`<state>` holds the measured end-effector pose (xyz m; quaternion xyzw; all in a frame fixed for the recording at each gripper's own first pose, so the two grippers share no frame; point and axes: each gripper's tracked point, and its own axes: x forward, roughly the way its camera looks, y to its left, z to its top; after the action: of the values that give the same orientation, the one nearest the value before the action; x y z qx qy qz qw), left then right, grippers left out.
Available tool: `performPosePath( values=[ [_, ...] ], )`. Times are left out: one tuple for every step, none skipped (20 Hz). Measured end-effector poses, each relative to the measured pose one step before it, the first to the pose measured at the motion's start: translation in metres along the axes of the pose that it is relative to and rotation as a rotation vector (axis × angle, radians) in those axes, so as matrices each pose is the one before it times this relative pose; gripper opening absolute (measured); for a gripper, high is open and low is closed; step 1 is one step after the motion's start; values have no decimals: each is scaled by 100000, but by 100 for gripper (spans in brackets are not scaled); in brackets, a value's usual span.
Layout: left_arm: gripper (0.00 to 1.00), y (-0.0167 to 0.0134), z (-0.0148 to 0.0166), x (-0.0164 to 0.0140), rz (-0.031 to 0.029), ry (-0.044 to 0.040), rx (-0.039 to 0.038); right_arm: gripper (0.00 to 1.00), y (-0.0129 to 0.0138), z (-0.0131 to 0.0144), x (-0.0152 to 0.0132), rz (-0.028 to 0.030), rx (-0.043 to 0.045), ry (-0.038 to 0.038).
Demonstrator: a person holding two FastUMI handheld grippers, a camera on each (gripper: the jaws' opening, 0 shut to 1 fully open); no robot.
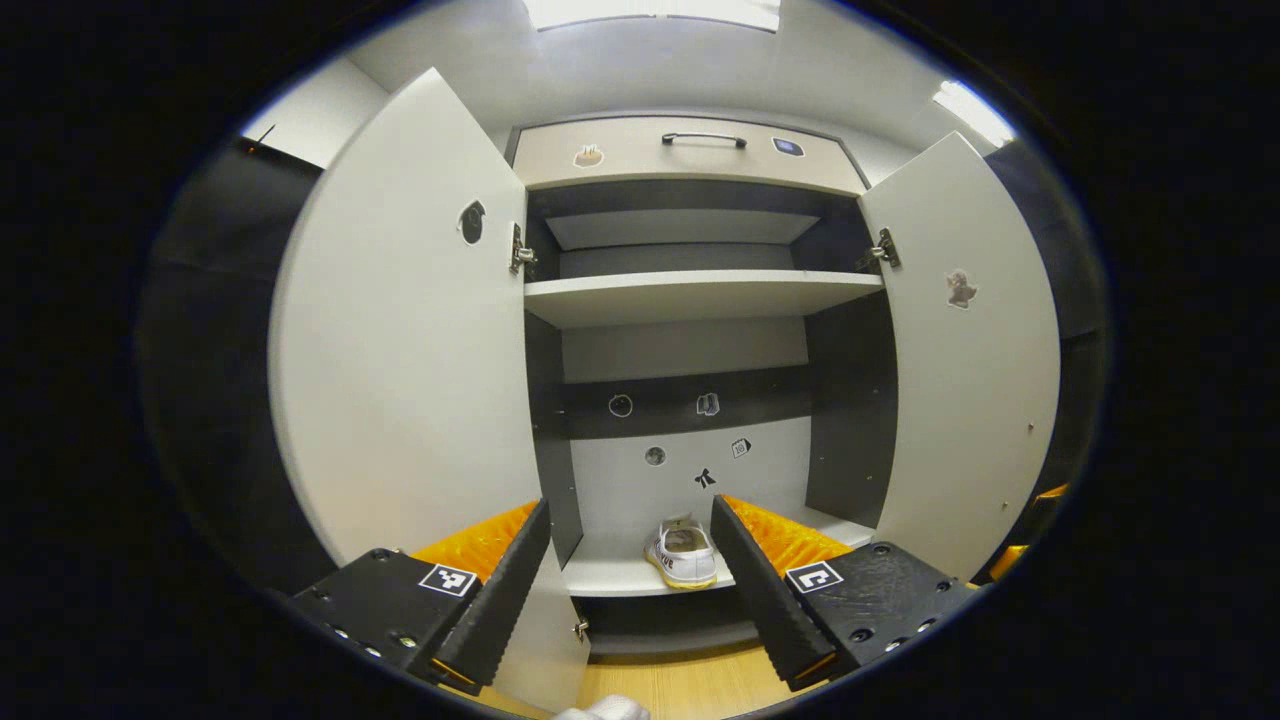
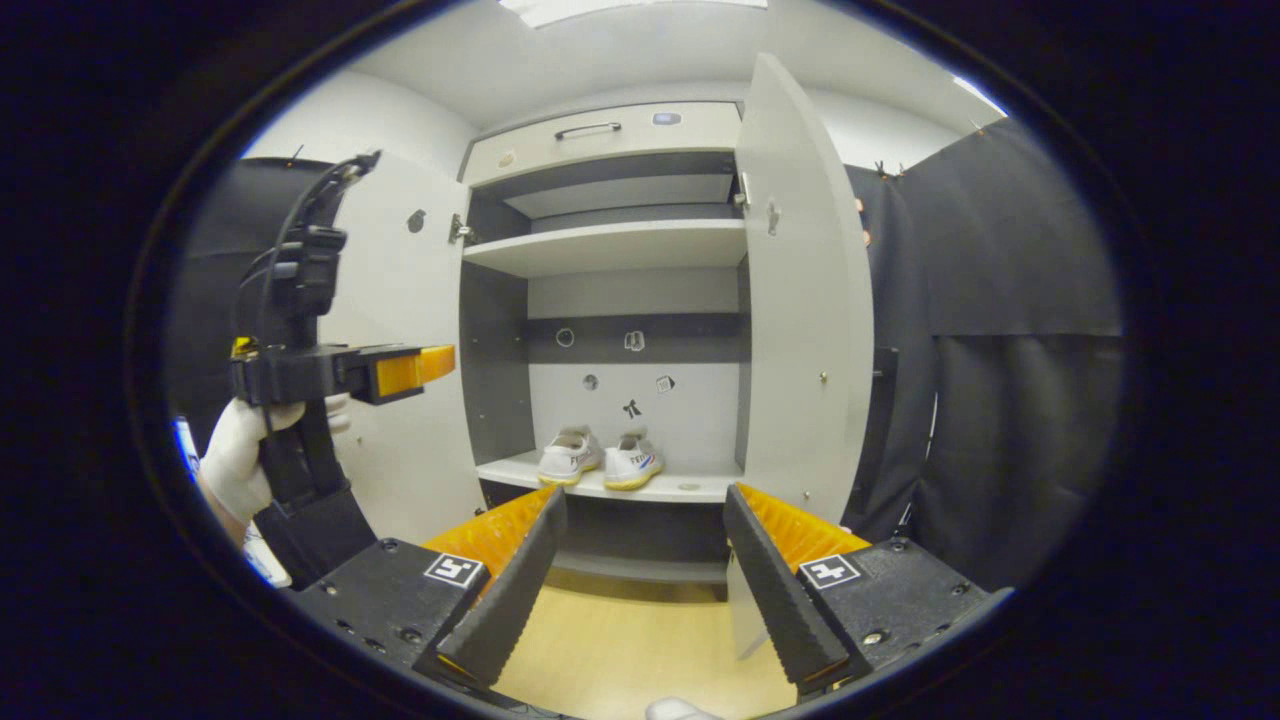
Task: Grab one shoe with the right hand and put it into the shoe cabinet, grab the other shoe with the left hand and put it into the shoe cabinet; then close the right door with the right hand and the left door with the left hand.
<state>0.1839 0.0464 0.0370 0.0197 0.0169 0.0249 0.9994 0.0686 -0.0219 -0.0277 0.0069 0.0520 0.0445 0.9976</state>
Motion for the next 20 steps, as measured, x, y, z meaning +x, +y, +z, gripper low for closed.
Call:
performPosePath(
  values=[
    [96, 503, -178, -1248, 437, -259, 446, 100, -74, 190, -586, -1148, -390, -715],
    [96, 429, -53, -1363, 108, -515, -114, 100, -91, 128, -653, -1260, -210, -642],
    [96, 360, -134, -1591, -112, -130, -1145, 100, -27, 255, -567, -943, -79, -749],
    [96, 273, -345, -1396, -465, 708, -1643, 99, -167, 88, -553, -1270, 211, -442],
    [96, 593, -589, -1345, 437, 846, -1027, 100, -99, 140, -542, -988, 63, -236],
    [96, 558, -511, -1360, 822, 438, -456, 100, -162, 32, -557, -1165, 149, -540],
    [96, 413, -583, -1139, 550, 584, 544, 100, -197, -56, -595, -1149, -75, -10],
    [96, 573, -671, -1170, 1365, 494, 1370, 99, -207, -191, -476, -1131, -250, 296],
    [96, 488, -608, -1083, 1050, 243, 832, 99, -159, -239, -554, -820, -267, 354],
    [96, 134, -801, -1029, -186, 1030, -214, 99, -132, -351, -467, -664, -86, 353],
    [96, 22, -1007, -1170, 97, 1361, -472, 99, -230, -415, -448, -648, 67, 651],
    [96, 145, -1107, -930, 321, 1675, -851, 100, -186, -506, -306, -512, -1, 861],
    [96, -70, -832, -812, -243, 1185, -971, 100, -221, -531, -318, -543, 112, 1210],
    [96, -264, -486, -541, -322, -664, 295, 100, -224, -424, -88, -296, 277, 1139],
    [96, 102, -261, -352, 703, 243, 611, 100, -313, -199, -78, -190, 410, 632],
    [96, -304, -9, -167, -682, 260, -14, 100, -378, 67, 79, -32, 481, 89],
    [96, -461, -174, -213, -581, 74, -906, 100, -604, 178, 177, -447, 330, -96],
    [96, -407, 93, 52, -545, 207, -1072, 99, -869, 297, 300, -611, -291, -757],
    [96, -497, -7, 54, -841, -48, -1171, 100, -1196, 435, 467, -1531, -580, -844],
    [96, -509, 201, 217, -330, -904, -766, 100, -1555, 358, 667, -1943, -776, -916]
  ],
)
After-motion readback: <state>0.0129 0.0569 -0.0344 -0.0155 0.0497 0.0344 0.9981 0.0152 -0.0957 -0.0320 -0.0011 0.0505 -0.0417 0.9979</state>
